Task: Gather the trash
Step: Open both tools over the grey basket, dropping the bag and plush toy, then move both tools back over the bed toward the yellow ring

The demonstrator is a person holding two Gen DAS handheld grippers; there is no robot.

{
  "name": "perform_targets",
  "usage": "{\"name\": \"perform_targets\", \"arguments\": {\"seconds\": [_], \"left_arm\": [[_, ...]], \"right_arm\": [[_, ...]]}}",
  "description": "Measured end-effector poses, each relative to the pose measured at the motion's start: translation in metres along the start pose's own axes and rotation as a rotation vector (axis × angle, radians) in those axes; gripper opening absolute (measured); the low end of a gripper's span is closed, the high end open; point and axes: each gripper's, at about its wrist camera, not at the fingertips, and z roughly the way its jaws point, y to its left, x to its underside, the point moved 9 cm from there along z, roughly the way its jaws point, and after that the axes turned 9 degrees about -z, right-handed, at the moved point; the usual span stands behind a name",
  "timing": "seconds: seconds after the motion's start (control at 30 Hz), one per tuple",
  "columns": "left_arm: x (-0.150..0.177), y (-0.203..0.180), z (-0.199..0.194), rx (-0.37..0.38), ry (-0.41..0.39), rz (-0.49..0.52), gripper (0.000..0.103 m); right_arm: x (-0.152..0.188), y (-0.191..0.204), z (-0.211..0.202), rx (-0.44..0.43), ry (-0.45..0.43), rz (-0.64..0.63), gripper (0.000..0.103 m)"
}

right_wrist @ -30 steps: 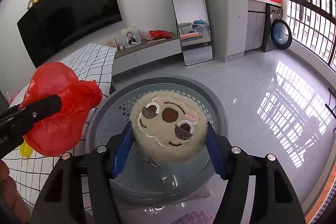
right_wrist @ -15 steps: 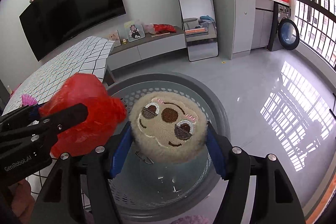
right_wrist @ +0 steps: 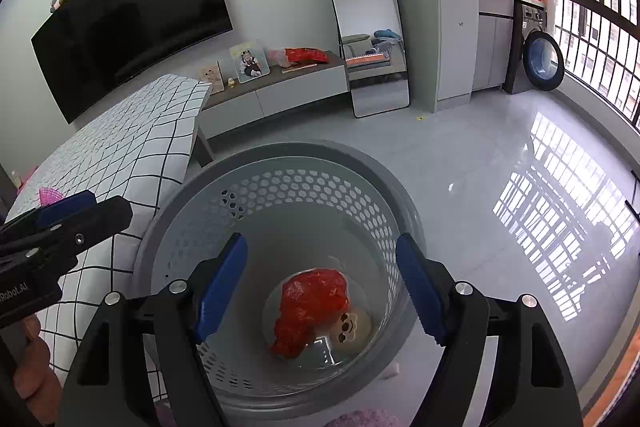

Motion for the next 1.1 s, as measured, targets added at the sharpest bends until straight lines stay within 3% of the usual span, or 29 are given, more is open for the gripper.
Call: {"name": "perform_targets", "arguments": {"seconds": [0.27, 0.53, 0.8, 1.1], "left_arm": [[0.002, 0.021, -0.022, -0.029, -0.025, -0.030, 0.075], [0.007, 0.046, -0.059, -0.091, -0.092, -0.045, 0.084], [0.020, 0.082, -0.103, -0.160, -0.132, -0.063, 0.093], [0.030, 0.140, -0.149, -0.223, -0.178, -0.123, 0.096]], "right_arm": [[0.008, 0.008, -0.012, -0.004, -0.004, 0.014, 0.073], [0.017, 0.029, -0.031, -0.022, -0.018, 0.007, 0.073], [0.027, 0.066, -0.050, -0.067, -0.032, -0.013, 0.073], [0.033, 0.114, -0.071, -0.090, -0.044, -0.060, 0.073]]}}
